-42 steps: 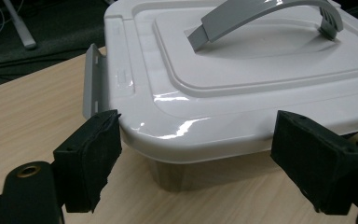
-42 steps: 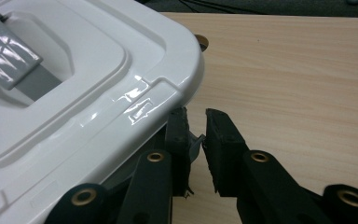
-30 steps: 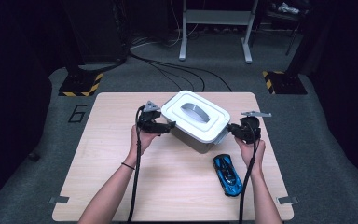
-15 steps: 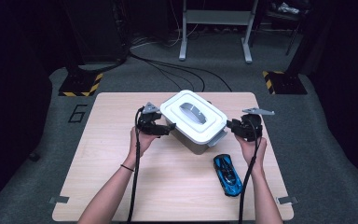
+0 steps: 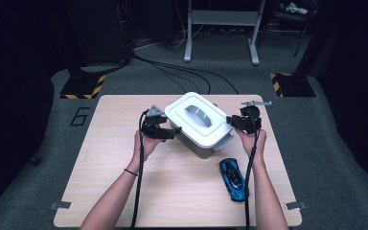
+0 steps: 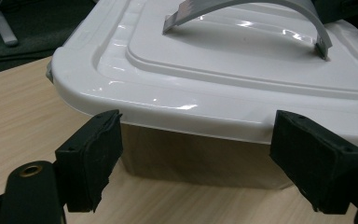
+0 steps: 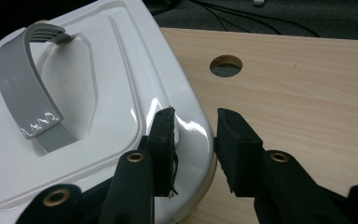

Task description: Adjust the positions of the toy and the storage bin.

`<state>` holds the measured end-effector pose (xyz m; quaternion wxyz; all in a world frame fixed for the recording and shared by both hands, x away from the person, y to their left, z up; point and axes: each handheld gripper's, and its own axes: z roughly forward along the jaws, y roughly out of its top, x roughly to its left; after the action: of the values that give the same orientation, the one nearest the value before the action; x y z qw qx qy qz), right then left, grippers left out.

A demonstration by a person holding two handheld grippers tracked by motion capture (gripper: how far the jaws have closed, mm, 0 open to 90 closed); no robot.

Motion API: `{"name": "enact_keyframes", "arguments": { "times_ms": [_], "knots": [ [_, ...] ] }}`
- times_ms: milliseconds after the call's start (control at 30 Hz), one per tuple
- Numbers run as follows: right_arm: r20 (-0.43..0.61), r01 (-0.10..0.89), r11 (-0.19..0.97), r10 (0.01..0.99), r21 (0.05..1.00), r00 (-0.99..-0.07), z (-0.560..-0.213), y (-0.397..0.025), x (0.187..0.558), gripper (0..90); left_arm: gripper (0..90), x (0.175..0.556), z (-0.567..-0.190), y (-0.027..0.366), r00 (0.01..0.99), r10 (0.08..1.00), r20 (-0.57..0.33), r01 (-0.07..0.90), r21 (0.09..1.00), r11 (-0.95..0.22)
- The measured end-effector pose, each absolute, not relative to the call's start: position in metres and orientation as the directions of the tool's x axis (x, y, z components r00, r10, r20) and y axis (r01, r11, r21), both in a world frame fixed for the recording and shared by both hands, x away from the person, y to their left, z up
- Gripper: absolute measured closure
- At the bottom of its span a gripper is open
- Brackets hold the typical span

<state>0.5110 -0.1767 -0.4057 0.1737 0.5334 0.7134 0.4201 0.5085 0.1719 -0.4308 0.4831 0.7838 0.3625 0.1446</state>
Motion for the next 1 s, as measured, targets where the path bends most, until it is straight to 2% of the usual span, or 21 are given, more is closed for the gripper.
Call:
{"name": "enact_keyframes", "arguments": {
  "times_ms": [300, 533, 633, 667, 733, 1000],
  "knots": [
    [0.178, 0.601, 0.104, 0.903, 0.792, -0.391, -0.406, -0.164, 0.494, 66.9, 16.6, 0.508, -0.43, 0.183, 0.691, 0.704, -0.165, 0.434, 0.873, -0.221],
    [0.173, 0.587, 0.117, 0.893, 0.801, -0.415, -0.407, -0.155, 0.487, 66.6, 13.3, 0.499, -0.433, 0.198, 0.656, 0.742, -0.142, 0.438, 0.871, -0.221],
    [0.163, 0.586, 0.129, 0.893, 0.8, -0.419, -0.407, -0.155, 0.488, 62.8, 10.9, 0.493, -0.435, 0.207, 0.648, 0.749, -0.14, 0.442, 0.87, -0.219],
    [0.154, 0.582, 0.132, 0.896, 0.803, -0.416, -0.405, -0.154, 0.487, 55.3, 10.4, 0.49, -0.436, 0.211, 0.645, 0.752, -0.136, 0.444, 0.868, -0.224],
    [0.145, 0.57, 0.137, 0.895, 0.811, -0.421, -0.403, -0.155, 0.486, 52.0, 9.5, 0.48, -0.443, 0.225, 0.628, 0.769, -0.119, 0.447, 0.864, -0.231],
    [0.09, 0.556, 0.195, 0.892, 0.808, -0.443, -0.392, -0.147, 0.48, 16.4, 3.0, 0.453, -0.483, 0.277, 0.548, 0.829, -0.115, 0.544, 0.801, -0.249]
  ]
}}
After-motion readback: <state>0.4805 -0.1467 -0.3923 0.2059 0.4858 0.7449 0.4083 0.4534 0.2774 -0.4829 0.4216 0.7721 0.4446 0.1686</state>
